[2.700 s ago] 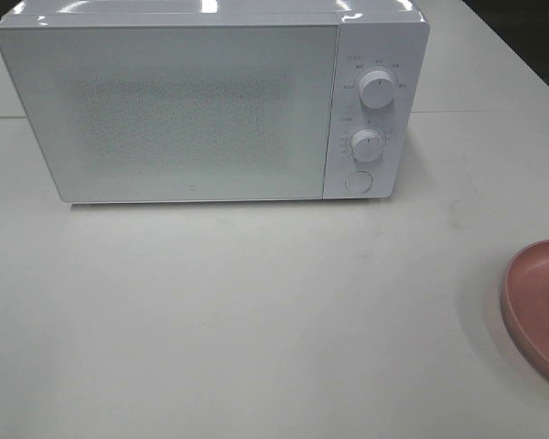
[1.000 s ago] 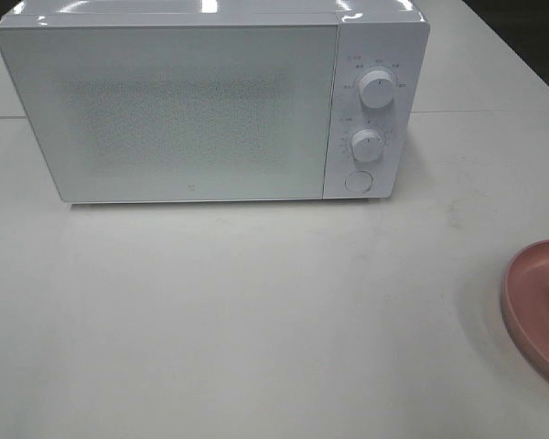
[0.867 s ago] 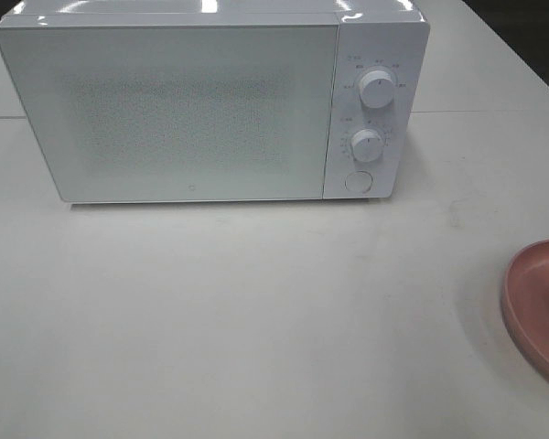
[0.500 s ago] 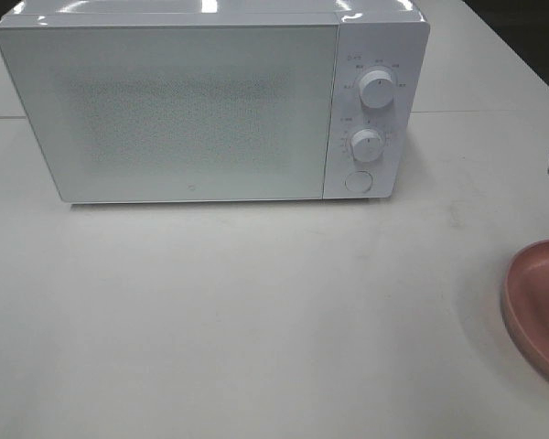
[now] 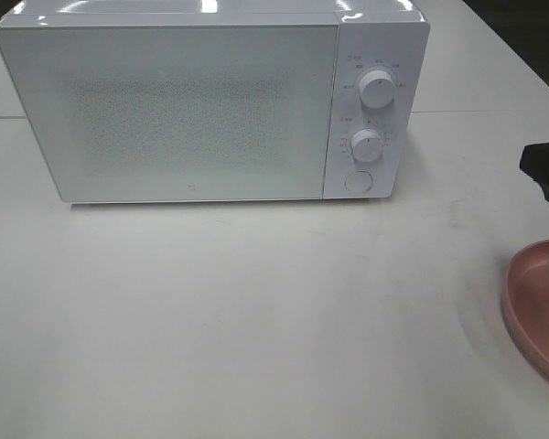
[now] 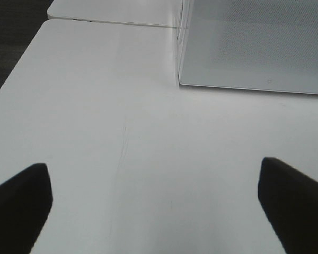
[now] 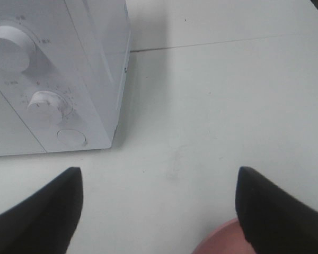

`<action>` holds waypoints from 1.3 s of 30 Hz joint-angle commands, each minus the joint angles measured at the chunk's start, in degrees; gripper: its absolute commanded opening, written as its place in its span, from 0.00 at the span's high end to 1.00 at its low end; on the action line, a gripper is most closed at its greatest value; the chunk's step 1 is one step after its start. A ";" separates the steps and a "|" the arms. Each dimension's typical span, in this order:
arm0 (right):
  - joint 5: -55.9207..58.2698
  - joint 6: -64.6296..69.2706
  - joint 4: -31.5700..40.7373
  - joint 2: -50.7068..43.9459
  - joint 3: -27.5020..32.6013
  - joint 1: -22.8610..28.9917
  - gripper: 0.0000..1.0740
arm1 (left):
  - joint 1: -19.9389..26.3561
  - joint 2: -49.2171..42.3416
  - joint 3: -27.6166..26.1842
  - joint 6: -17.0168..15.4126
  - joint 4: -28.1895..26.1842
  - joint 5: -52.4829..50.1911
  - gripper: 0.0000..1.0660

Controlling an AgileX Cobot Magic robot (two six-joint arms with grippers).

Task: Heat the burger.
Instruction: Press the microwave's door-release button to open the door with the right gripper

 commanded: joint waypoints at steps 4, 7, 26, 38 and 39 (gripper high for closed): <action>-11.06 1.09 0.86 6.36 1.55 1.95 0.30 | 0.06 -1.26 0.06 -0.06 -0.57 -0.17 0.08; -12.09 0.74 1.32 7.39 1.55 3.09 0.30 | 0.06 -1.26 0.06 -0.06 -0.57 -0.17 0.08; -41.48 -24.64 34.49 29.28 1.49 27.56 0.30 | 0.06 -1.26 0.06 -0.06 -0.57 -0.17 0.08; -50.19 -24.18 36.21 35.87 1.15 35.98 0.30 | 0.06 -1.26 0.06 -0.06 -0.57 -0.17 0.08; -50.08 -24.18 36.10 36.61 0.86 36.38 0.30 | 0.06 -1.26 0.06 -0.06 -0.57 -0.17 0.08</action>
